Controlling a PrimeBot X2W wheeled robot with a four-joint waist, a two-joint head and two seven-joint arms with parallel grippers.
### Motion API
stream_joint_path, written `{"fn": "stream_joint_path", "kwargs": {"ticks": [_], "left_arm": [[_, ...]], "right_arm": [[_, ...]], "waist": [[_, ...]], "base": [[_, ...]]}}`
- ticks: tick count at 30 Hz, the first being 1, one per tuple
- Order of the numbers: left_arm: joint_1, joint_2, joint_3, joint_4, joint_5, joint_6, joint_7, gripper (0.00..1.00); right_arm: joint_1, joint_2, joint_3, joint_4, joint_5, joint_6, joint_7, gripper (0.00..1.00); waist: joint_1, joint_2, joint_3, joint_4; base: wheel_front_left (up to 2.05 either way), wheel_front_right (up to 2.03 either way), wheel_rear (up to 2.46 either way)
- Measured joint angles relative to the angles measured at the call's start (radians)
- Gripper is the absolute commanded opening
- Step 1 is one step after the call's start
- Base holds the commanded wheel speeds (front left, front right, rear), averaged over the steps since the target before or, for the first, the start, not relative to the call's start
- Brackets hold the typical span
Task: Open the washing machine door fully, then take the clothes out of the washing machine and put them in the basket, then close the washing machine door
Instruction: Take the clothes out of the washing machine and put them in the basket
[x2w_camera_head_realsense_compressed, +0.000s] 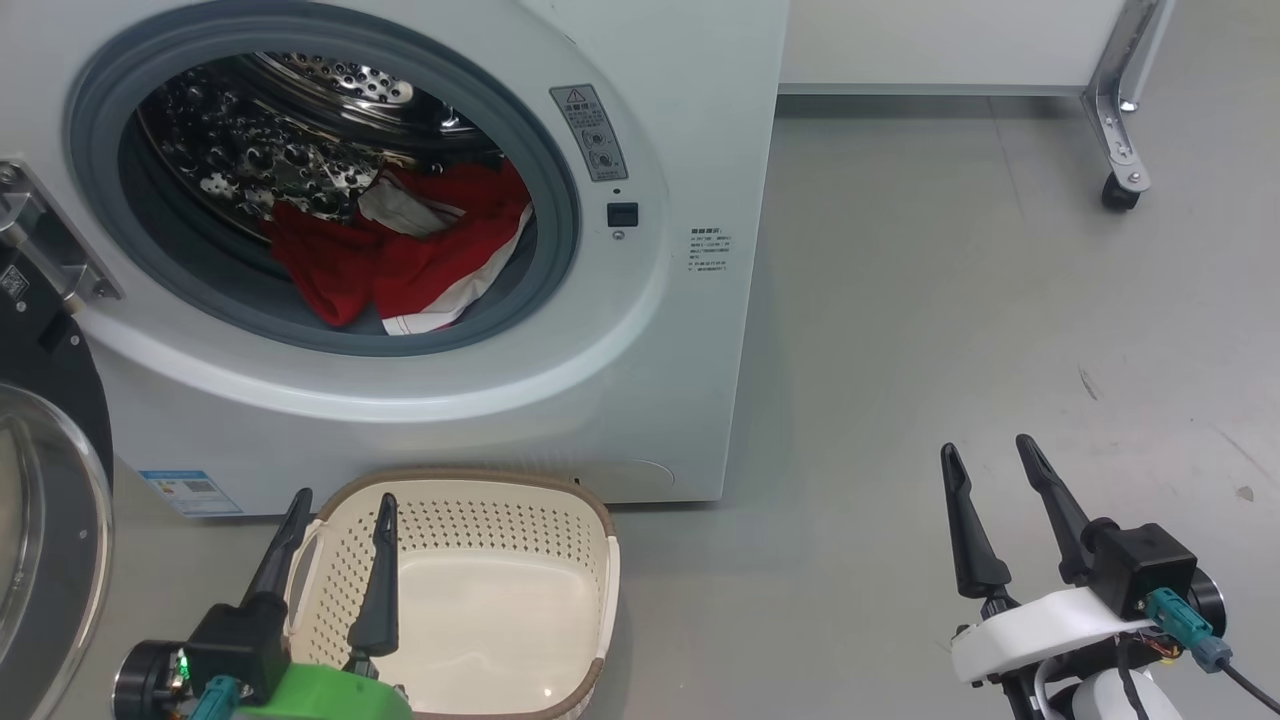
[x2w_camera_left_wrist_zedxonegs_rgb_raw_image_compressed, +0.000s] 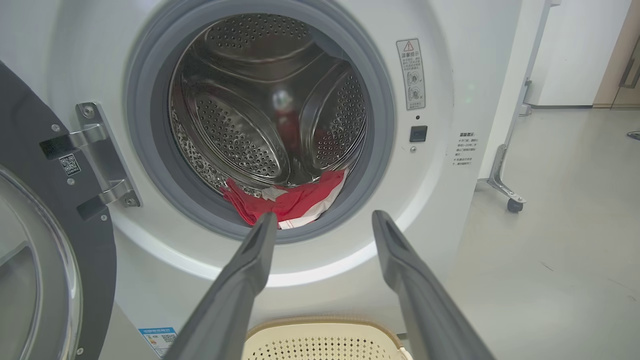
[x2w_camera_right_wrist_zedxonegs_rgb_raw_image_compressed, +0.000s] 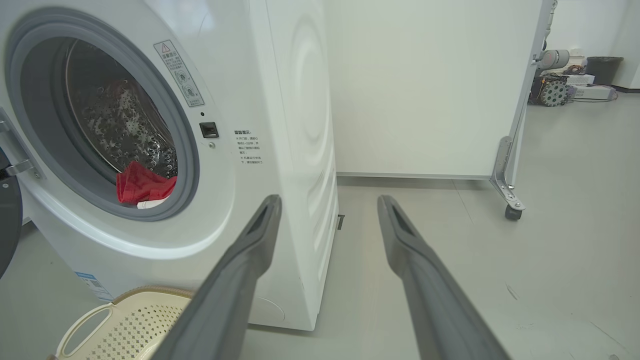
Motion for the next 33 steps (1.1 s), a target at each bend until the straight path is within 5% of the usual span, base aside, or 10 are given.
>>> {"fn": "stream_joint_path", "kwargs": {"ticks": [33], "left_arm": [[0.001,-0.001,-0.004,-0.001,0.004,0.001,0.0,1.0]], "right_arm": [[0.0,0.005,0.005,0.001,-0.011,0.012,0.0,1.0]], "waist": [[0.0,0.0,0.003,-0.008]], "base": [[0.01,-0.01,0.0]]}}
